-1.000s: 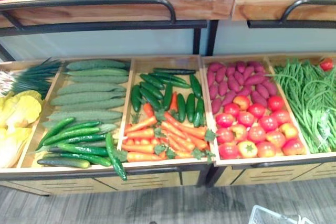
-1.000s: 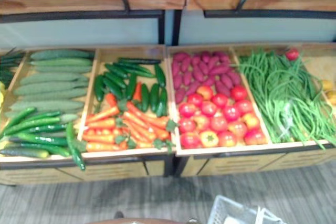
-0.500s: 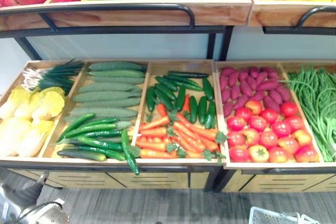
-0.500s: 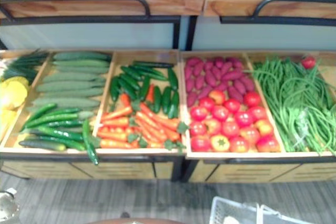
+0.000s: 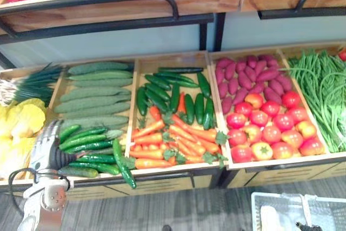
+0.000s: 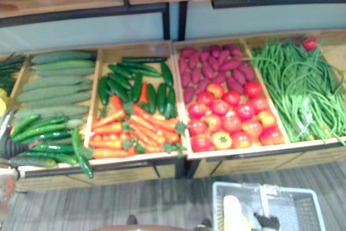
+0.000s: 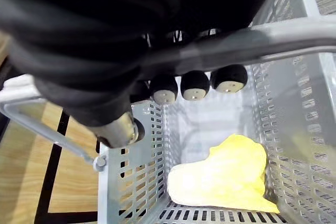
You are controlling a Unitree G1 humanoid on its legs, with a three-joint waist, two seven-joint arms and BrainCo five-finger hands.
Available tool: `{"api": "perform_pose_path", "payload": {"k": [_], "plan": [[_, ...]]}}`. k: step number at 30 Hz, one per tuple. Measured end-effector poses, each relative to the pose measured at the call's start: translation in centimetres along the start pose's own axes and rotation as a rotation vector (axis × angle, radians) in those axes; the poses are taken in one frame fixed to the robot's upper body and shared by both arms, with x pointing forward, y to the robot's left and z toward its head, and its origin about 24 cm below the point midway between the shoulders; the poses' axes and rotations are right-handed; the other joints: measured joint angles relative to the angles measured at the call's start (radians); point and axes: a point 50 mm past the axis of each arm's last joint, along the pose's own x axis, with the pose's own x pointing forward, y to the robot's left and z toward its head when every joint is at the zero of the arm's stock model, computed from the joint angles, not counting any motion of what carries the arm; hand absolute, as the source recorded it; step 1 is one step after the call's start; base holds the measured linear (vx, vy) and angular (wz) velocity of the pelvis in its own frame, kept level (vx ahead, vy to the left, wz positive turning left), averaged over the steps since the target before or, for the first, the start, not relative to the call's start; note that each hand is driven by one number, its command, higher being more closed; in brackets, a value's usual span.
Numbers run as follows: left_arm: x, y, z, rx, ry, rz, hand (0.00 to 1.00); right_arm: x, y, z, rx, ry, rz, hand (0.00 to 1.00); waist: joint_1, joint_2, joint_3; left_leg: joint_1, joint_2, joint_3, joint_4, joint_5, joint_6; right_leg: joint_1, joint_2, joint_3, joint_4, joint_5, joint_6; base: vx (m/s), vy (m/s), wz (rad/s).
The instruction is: Pick vegetable in the basket
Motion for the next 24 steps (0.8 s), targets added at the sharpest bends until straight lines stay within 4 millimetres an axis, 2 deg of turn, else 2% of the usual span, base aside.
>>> {"api": "perform_pose_path", "payload": {"k": [3,10,16,24], "plan": [[0.5,-1.3,0.1,0.046,-0.045,-0.132,0.0,0.2,0.3,1.4,-0.023,-0.058,0.019,1.0,-0.002,-0.008,0.022,-0.003,-0.004,0.031,0.0,-0.003,0.003,-0.029,-0.001,0.036,-0.001,0.011,0.0,-0.01,0.009,-0.28],[1.7,-2.5,1.6,0.044,-0.103,-0.205,0.0,0.3,0.8,2.4,-0.033,-0.102,0.036,1.0,-0.003,-0.018,0.055,-0.028,-0.015,0.057,0.0,-0.005,0.006,-0.071,-0.007,0.067,-0.01,0.03,0.001,0.0,0.004,-0.14],[3.1,-2.3,3.0,0.06,-0.165,-0.198,0.0,0.3,1.0,3.5,-0.048,-0.142,0.041,1.0,-0.002,-0.015,0.085,-0.04,-0.016,0.06,0.001,-0.005,0.007,-0.089,-0.008,0.074,-0.007,0.03,0.001,0.02,-0.009,-0.03],[4.6,-0.8,4.0,0.075,-0.191,-0.139,0.0,0.5,0.9,4.3,-0.045,-0.164,0.031,1.0,0.001,-0.012,0.101,-0.047,-0.02,0.058,0.001,-0.008,0.011,-0.102,-0.01,0.089,-0.006,0.03,0.001,0.01,-0.006,-0.02]]}}
